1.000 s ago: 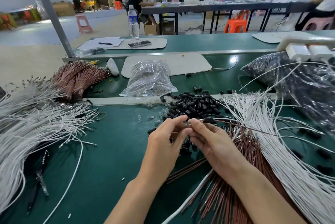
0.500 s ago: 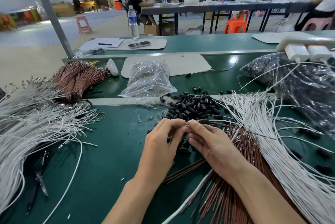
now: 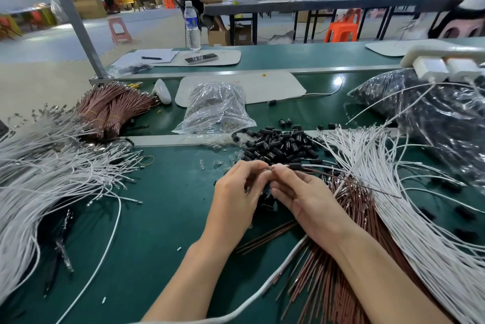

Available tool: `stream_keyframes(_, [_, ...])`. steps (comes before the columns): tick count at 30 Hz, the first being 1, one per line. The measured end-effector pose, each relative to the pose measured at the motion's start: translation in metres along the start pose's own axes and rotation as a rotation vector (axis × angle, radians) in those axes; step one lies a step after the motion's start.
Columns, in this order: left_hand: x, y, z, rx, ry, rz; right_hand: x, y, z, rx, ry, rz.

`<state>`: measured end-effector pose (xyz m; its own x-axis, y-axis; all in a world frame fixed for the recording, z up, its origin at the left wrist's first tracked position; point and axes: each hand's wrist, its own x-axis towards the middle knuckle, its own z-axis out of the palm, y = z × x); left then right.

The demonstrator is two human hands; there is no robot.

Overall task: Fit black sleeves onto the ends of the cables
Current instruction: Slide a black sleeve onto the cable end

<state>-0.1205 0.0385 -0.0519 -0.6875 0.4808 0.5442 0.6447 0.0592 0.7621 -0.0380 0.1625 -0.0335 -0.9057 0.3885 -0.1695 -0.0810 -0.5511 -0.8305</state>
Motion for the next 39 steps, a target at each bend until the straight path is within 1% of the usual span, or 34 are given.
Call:
stream_keyframes(3, [0.003,-0.004,-0.002,0.019,0.025,-0.044,0.000,-0.001,-0.001,0.034,0.017,-0.018])
stream_keyframes(7, [0.003,-0.005,-0.005,-0.007,0.032,-0.096,0.001,-0.003,-0.008,0.160,0.114,-0.048])
stream_keyframes(10, [0.001,-0.002,-0.005,-0.014,0.019,-0.100,0.001,-0.003,-0.008,0.137,0.128,-0.054])
stream_keyframes(15, [0.001,0.002,-0.004,-0.013,0.001,-0.078,0.001,-0.003,-0.006,0.085,0.098,-0.035])
stream_keyframes(19, [0.000,0.001,-0.003,-0.019,-0.016,-0.068,0.000,-0.002,-0.003,0.021,0.042,-0.029])
stream_keyframes(26, [-0.001,0.000,-0.004,-0.188,-0.031,-0.163,-0.003,-0.003,-0.002,-0.025,-0.024,-0.024])
stream_keyframes(31, [-0.001,0.005,-0.005,-0.245,-0.025,-0.174,-0.004,-0.002,-0.003,-0.055,-0.048,-0.035])
stream_keyframes(34, [0.001,0.005,-0.006,-0.203,-0.022,-0.168,-0.003,0.000,-0.002,-0.069,-0.038,-0.059])
stream_keyframes(39, [0.001,0.002,-0.004,-0.091,-0.028,-0.152,-0.001,-0.001,-0.003,-0.057,0.073,-0.168])
